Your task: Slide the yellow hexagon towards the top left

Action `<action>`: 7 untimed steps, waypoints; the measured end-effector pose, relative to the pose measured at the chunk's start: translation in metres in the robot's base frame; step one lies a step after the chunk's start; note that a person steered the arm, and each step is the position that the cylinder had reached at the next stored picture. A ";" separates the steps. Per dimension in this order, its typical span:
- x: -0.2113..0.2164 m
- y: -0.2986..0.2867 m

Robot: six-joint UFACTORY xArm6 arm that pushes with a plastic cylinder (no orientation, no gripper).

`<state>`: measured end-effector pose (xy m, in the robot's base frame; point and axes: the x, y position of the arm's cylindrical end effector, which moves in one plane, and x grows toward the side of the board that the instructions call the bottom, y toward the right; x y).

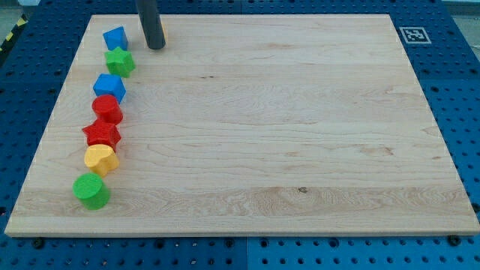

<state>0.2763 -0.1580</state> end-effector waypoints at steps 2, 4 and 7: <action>-0.003 0.023; -0.016 0.057; -0.026 0.044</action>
<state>0.2504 -0.1144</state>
